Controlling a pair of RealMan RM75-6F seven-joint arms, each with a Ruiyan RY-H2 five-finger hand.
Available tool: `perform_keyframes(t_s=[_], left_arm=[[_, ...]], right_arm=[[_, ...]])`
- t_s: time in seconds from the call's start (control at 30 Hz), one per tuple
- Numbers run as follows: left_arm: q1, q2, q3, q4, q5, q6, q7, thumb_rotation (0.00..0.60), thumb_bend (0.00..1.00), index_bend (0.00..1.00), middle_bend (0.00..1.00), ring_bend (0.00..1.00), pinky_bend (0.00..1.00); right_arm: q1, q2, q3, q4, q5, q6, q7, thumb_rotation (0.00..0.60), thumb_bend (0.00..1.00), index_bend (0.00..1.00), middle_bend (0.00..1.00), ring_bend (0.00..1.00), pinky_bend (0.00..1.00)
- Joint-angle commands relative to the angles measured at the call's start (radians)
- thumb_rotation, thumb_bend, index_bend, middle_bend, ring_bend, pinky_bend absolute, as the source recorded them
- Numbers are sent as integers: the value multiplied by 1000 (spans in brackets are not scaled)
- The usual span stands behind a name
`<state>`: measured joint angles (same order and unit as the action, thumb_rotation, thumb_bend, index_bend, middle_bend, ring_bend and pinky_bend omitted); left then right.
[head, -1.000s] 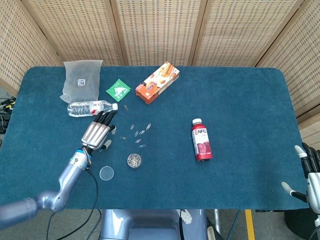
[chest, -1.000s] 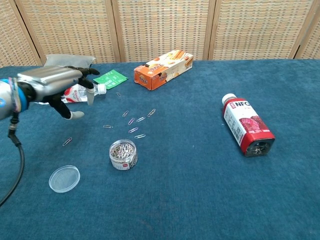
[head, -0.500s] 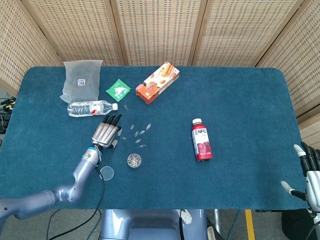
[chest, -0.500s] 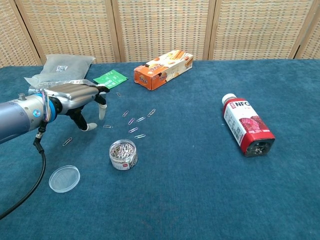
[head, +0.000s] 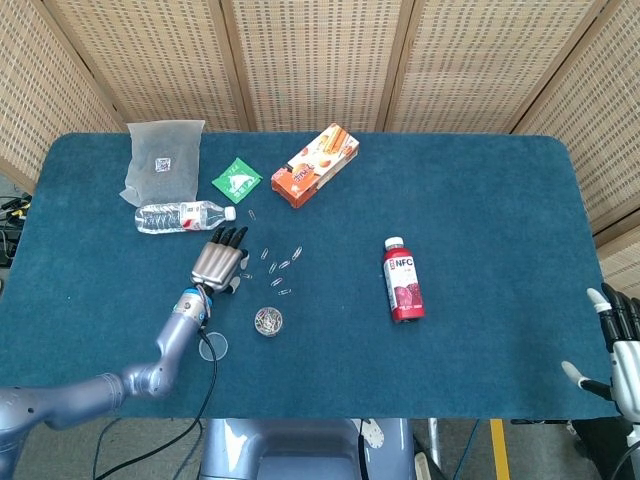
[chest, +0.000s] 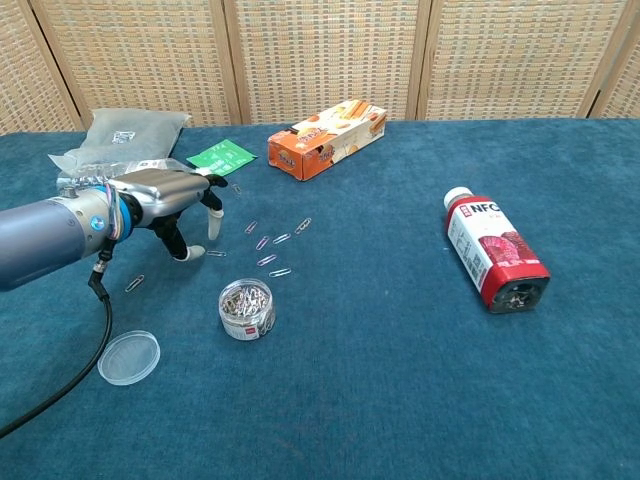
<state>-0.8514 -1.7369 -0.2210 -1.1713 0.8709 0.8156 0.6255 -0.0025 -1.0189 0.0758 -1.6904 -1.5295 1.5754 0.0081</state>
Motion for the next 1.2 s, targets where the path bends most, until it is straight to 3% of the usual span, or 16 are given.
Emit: perform_keyframes(t_s=[0.03,0.47,0.8,1.2], left_arm=[[-8,-12,6,6,-8,6,6,600,377,470,0,0,0],[-31,-50,19,55,-56,1,16,600,380,477,0,0,0],[-38,-45,30,48,-105,18,56,600,406,669,0,0,0],[-35,-16,39,12,-132,35,67,600,432,726,0,0,0]], right_arm=[[0,-1,-1,0,-2,1,0,600,0,0,0,0,0],[-1,6,3,5,6,3,22,600,0,0,0,0,0],[-2,8,2,5,2,8,29,600,0,0,0,0,0],[-3,8,-1,3,-3,10,27,600,0,0,0,0,0]])
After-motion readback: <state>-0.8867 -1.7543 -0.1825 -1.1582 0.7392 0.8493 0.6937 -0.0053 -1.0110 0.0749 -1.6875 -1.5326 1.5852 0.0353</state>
